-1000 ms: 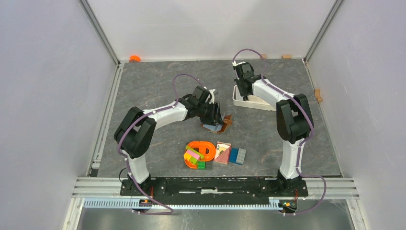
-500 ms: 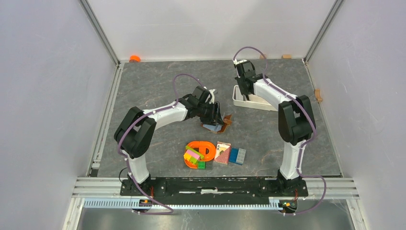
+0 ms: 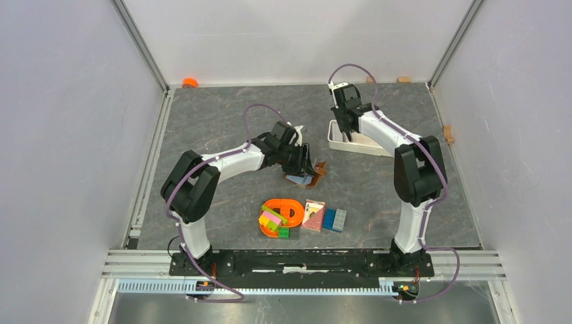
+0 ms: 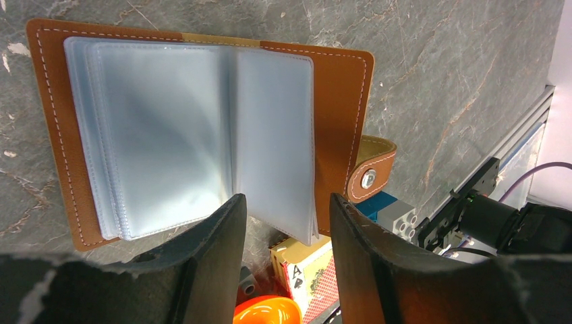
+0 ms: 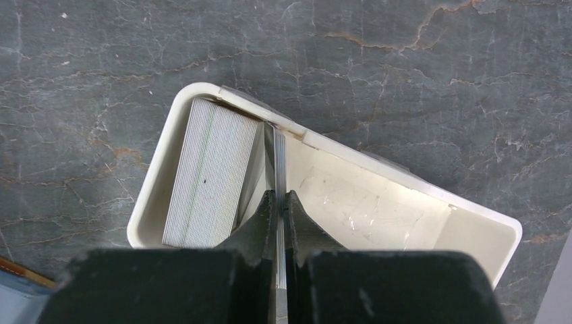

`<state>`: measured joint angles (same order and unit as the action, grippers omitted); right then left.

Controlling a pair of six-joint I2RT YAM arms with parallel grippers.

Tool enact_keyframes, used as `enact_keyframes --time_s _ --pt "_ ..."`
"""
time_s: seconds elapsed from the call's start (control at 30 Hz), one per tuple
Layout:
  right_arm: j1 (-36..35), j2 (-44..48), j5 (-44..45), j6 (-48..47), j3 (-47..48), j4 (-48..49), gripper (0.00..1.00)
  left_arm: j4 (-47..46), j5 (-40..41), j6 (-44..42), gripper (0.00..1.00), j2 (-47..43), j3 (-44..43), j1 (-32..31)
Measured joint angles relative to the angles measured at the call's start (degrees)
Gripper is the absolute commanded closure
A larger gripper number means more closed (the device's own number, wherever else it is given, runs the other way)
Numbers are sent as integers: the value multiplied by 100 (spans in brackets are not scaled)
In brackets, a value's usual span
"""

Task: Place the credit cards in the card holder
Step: Pick up the credit card from the storage box.

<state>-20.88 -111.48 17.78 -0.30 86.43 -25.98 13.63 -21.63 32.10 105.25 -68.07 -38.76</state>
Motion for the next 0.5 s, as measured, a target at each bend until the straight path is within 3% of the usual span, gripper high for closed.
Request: enact_keyframes --time_s 0.5 --pt "0 -153 236 -151 -216 146 90 0 0 0 45 0 0 0"
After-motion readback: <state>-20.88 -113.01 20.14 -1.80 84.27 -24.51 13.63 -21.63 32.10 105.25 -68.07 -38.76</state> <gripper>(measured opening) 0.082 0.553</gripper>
